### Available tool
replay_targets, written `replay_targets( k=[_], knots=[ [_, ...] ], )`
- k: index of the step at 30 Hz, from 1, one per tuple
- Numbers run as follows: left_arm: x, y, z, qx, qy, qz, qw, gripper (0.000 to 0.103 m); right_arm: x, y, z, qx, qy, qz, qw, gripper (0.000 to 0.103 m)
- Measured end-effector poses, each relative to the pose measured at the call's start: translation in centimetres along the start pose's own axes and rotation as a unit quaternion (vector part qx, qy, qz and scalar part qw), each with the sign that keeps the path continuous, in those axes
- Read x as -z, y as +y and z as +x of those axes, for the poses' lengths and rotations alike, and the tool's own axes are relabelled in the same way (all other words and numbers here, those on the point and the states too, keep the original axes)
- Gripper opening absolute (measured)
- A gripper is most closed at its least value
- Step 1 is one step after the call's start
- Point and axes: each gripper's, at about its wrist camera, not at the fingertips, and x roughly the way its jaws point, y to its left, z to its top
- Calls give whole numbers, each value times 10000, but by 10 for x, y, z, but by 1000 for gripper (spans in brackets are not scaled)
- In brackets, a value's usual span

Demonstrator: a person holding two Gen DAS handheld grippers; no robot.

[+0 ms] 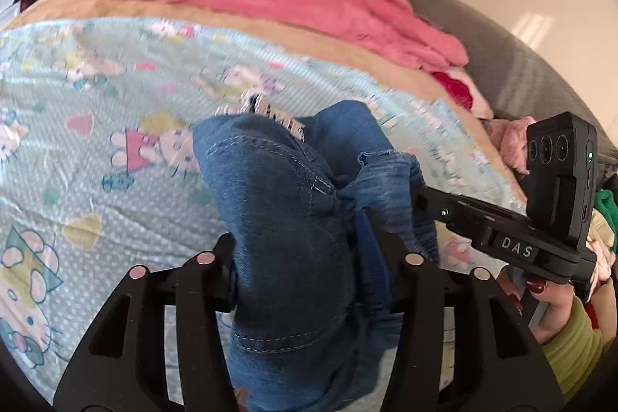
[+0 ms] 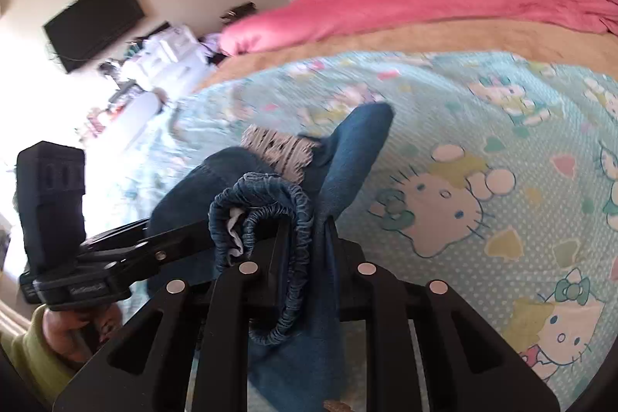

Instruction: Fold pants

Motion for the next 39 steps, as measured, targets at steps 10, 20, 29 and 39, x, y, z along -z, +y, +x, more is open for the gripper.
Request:
replay_targets(
  k=[10, 20, 29, 39],
  knots=[
    [22, 23, 28, -522, 403, -106, 9978, 70, 26, -38, 30, 871, 523, 311, 9943, 34],
    [26, 19, 6, -480, 235, -173, 9984, 85, 29, -19, 3, 1165, 144, -8, 9931, 58],
    [26, 2, -46, -493, -200, -74, 9986, 94, 36, 8, -59, 1344, -655, -211, 9885, 96],
    [44, -21, -92, -647, -438, 137, 9968, 94, 49, 38, -117, 1234, -1172, -309, 9849, 99]
  ],
)
